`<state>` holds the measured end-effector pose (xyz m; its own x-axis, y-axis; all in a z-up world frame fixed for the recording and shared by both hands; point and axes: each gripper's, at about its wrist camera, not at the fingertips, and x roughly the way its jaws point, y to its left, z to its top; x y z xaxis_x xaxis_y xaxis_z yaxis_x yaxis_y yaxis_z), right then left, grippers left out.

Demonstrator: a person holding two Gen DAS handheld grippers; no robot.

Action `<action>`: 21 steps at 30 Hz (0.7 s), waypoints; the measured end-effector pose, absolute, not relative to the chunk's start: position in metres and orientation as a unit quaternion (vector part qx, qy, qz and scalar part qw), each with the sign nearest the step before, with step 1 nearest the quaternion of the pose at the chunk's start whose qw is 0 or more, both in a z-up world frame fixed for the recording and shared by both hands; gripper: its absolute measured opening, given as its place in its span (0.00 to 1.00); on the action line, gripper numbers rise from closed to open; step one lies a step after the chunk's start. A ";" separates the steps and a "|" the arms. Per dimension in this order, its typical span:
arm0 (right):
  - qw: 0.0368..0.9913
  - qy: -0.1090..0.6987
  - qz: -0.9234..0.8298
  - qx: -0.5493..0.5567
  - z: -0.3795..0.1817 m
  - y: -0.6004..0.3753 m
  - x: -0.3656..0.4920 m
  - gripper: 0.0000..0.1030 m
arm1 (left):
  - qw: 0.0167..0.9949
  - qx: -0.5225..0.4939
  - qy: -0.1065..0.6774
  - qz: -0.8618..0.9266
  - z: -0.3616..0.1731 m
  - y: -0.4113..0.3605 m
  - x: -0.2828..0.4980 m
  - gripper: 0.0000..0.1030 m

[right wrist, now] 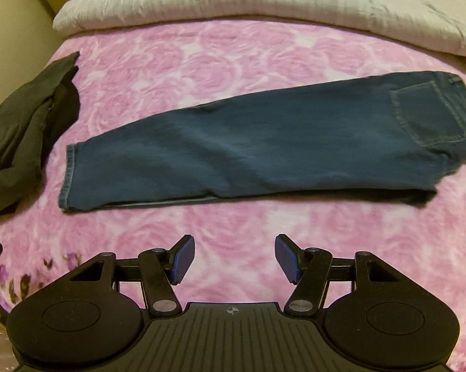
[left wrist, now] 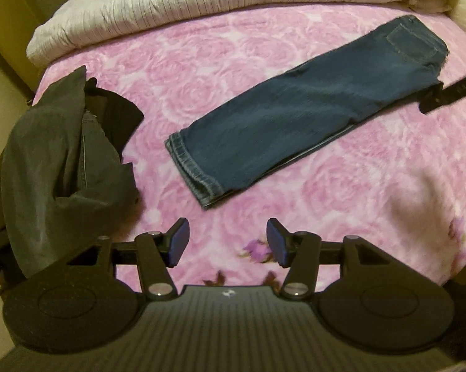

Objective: Fold clothes
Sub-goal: 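Grasp the stacked leg hems with the right tool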

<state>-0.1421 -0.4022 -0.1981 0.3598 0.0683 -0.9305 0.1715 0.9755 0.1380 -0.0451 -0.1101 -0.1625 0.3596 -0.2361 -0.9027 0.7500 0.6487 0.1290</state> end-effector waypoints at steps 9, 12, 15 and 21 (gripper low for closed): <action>0.858 0.494 0.099 -0.102 -0.259 -0.242 -0.094 0.59 | 0.775 0.286 0.460 -0.324 -0.195 -0.057 0.001 0.50; 0.855 0.446 0.179 -0.194 -0.296 -0.182 -0.096 0.59 | 0.775 0.279 0.463 -0.328 -0.210 -0.039 0.011 0.50; 0.846 0.405 0.239 -0.253 -0.329 -0.139 -0.101 0.59 | 0.774 0.273 0.469 -0.325 -0.225 -0.023 0.017 0.50; 0.838 0.383 0.273 -0.277 -0.350 -0.110 -0.094 0.31 | 0.767 0.267 0.483 -0.327 -0.243 -0.005 0.023 0.50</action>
